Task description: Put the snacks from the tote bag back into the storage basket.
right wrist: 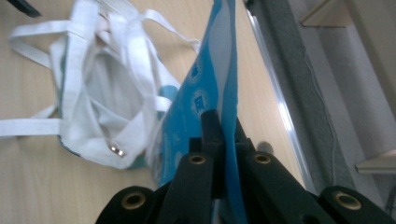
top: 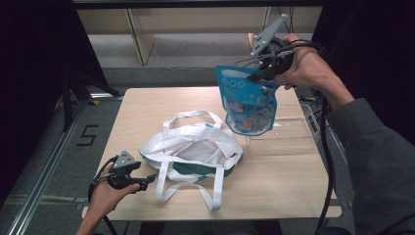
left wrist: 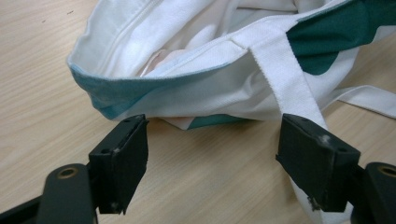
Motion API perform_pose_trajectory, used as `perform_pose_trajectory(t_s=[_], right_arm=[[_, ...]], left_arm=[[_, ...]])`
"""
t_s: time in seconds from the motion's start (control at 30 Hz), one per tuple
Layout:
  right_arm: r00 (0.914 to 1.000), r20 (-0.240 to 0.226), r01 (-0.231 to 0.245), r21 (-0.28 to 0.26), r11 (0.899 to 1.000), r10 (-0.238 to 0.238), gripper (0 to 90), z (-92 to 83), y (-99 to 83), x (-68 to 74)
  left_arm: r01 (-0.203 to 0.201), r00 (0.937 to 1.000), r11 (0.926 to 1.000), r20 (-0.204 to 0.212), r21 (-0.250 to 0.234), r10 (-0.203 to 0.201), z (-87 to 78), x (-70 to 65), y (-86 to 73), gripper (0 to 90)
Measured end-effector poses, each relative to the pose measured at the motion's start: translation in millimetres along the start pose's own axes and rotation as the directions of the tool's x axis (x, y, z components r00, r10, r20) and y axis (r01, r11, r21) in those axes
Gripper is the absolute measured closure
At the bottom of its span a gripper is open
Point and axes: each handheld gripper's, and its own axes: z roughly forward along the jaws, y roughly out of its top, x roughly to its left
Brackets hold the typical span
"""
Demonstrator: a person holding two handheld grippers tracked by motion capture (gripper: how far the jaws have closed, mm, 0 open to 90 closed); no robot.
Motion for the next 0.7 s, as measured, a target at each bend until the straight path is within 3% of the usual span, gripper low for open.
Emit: perform_pose_trajectory(t_s=[0.17,0.23,0.37,0.43,0.47,0.5,0.57,0.6,0.7], right_arm=[[0.9992,0.017,-0.035,0.002,0.999,0.035,90.0,-13.9,-21.0,-8.7],[0.9991,0.028,-0.030,0.006,1.000,0.030,90.0,-18.6,-27.8,-12.2],[0.9970,0.041,-0.066,0.014,0.998,0.065,90.0,-25.8,-41.3,-17.1],[0.9960,0.047,-0.076,0.015,0.997,0.075,90.0,-27.9,-48.6,-21.5],[0.9944,0.050,-0.094,0.019,0.995,0.093,90.0,-29.1,-53.2,-23.1],[0.9953,0.058,-0.078,0.015,0.997,0.077,90.0,-29.3,-55.7,-25.1],[0.9936,0.053,-0.101,0.018,0.995,0.099,90.0,-29.6,-62.6,-27.5],[0.9969,0.050,-0.062,0.010,0.998,0.061,90.0,-28.6,-66.3,-31.7],[0.9947,0.059,-0.085,0.019,0.996,0.084,90.0,-27.3,-73.8,-32.6]], left_arm=[[-0.022,0.9997,0.9994,0.000,0.027,0.022,0.3,1.9,-0.1,23.8],[-0.014,0.9999,0.9999,-0.006,0.008,0.014,1.7,0.0,-0.1,23.9],[-0.009,0.9999,1.0000,-0.004,0.002,0.009,3.6,-0.4,0.1,23.8],[-0.034,0.9994,0.9987,0.000,0.039,0.034,1.8,2.0,0.4,23.9],[-0.019,0.9998,0.9992,0.000,0.035,0.019,2.3,1.5,0.1,23.9],[-0.018,0.9998,0.9994,-0.002,0.031,0.018,2.4,1.5,0.1,23.9],[-0.023,0.9997,0.9992,-0.003,0.032,0.023,2.5,2.3,0.1,23.9],[-0.038,0.9992,0.9982,-0.008,0.046,0.039,1.7,3.3,0.3,23.9],[-0.025,0.9996,0.9992,-0.012,0.030,0.025,3.0,2.4,-0.2,23.9]])
